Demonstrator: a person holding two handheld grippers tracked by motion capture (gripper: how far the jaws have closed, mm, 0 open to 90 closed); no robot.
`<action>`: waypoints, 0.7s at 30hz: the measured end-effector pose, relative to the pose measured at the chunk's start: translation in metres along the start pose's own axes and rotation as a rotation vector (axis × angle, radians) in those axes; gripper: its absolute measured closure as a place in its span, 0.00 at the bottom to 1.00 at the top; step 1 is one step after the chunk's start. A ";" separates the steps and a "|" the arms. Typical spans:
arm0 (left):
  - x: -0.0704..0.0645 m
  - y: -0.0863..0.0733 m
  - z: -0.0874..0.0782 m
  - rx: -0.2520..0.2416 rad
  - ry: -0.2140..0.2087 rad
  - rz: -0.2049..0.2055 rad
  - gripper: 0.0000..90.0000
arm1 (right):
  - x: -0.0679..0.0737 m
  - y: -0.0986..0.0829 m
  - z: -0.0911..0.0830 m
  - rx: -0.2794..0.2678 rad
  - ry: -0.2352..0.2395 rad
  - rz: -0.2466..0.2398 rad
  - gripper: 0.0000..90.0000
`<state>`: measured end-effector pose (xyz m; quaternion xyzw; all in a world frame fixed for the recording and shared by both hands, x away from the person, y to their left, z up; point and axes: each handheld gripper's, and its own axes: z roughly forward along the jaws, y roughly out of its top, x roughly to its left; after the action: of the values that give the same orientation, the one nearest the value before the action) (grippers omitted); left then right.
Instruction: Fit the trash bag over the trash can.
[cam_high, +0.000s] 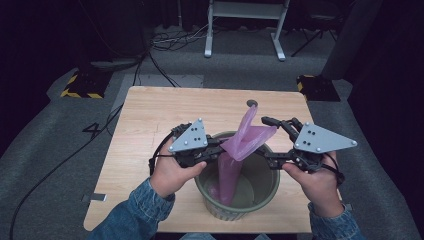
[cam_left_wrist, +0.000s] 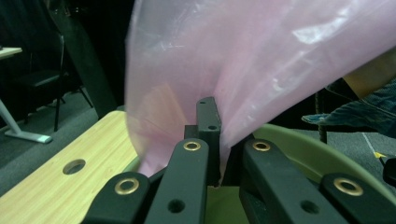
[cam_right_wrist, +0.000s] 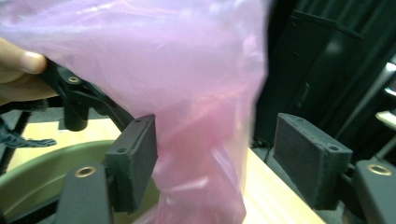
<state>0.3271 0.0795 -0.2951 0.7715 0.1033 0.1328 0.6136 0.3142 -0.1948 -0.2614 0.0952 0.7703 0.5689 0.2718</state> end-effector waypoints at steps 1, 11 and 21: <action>0.000 0.000 0.000 0.000 0.000 0.000 0.97 | 0.000 0.000 0.000 0.000 0.000 0.000 0.50; 0.004 0.000 -0.020 -0.082 0.124 0.005 0.64 | 0.005 -0.005 0.001 0.092 0.120 0.026 1.00; 0.002 -0.001 -0.016 -0.036 0.095 0.058 1.00 | 0.016 -0.019 0.003 0.125 0.122 0.096 1.00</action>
<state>0.3236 0.0953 -0.2926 0.7558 0.1078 0.1887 0.6177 0.3056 -0.1916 -0.2846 0.1139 0.8140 0.5369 0.1902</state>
